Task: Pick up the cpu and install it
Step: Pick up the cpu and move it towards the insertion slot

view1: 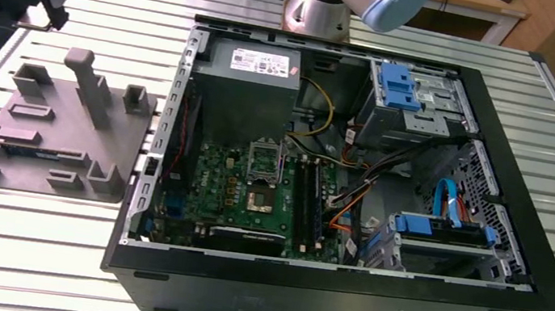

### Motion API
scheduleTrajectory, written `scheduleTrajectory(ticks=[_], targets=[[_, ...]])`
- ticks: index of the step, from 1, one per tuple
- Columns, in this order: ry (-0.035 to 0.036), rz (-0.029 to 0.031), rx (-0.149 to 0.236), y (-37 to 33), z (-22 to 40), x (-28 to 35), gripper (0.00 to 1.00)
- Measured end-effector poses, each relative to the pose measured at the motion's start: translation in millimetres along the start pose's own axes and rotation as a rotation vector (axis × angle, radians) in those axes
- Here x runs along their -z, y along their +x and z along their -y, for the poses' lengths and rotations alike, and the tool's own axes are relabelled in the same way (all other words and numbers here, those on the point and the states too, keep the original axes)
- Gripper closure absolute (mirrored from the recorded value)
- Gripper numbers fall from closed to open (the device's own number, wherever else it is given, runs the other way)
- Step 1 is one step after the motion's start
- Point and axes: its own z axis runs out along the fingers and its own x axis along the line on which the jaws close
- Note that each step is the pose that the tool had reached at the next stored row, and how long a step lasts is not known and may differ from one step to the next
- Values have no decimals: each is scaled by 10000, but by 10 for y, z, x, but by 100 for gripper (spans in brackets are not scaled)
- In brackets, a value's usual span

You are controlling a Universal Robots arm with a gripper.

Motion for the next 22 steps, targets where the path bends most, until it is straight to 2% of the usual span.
scheduleTrajectory(ticks=[13, 18, 22], targets=[[0, 1, -4, -189, -5, -7, 53], [3, 1, -66, -220, 21, -7, 53], [4, -2, -101, -271, 30, -9, 53]])
